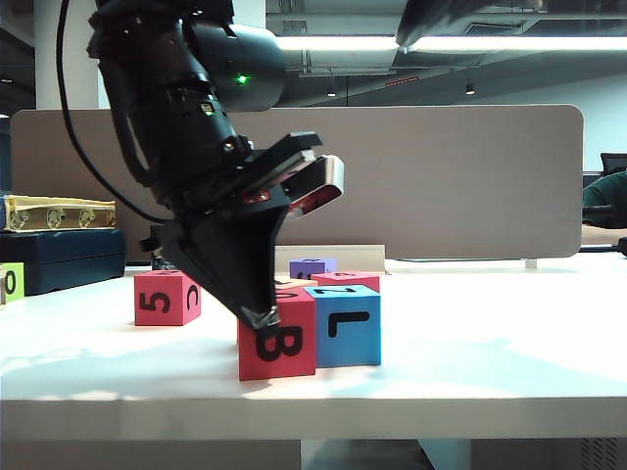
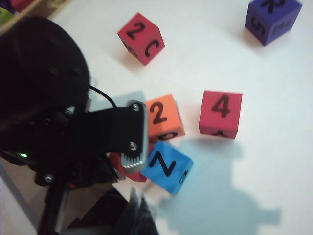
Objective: Select the appropriate blocks from the scattered letter blocks on the table and arrange them in a row to spell out "2024".
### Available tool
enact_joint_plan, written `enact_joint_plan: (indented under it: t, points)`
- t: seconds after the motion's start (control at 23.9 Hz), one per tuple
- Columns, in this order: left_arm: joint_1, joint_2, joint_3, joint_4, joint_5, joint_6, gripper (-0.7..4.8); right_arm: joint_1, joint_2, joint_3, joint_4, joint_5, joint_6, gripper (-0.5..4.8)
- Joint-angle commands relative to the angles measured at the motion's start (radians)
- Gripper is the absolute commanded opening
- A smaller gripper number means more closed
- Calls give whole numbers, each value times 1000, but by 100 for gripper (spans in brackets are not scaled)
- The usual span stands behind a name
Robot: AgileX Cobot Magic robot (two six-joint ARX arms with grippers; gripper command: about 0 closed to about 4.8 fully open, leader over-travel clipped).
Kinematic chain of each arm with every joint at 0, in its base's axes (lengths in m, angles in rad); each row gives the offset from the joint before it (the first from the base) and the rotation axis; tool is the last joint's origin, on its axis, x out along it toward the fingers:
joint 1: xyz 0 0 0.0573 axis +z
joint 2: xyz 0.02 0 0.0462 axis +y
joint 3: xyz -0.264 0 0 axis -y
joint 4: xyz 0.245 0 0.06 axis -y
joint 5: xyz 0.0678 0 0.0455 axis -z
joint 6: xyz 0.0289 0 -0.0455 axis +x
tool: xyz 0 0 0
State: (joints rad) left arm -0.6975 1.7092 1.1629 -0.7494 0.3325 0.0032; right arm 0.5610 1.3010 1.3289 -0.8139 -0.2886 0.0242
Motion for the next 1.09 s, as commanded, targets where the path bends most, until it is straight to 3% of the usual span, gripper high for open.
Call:
enact_joint_plan:
  t: [0.04, 0.21, 0.33, 0.75, 1.09]
  points:
    - [0, 0, 3, 51, -79, 8, -6, 2, -2, 15, -14, 1, -11, -3]
    - [5, 0, 2, 77, -204, 27, -6, 2, -1, 14, -29, 2, -26, -3]
    - [29, 3, 3, 103, -228, 26, -6, 2, 0, 14, -29, 2, -26, -3]
    - [162, 43, 3, 254, -220, 39, -6, 2, 1, 14, -26, 10, -29, -3]
    - [192, 49, 5, 381, -216, 58, -6, 2, 2, 14, -24, 26, -29, -4]
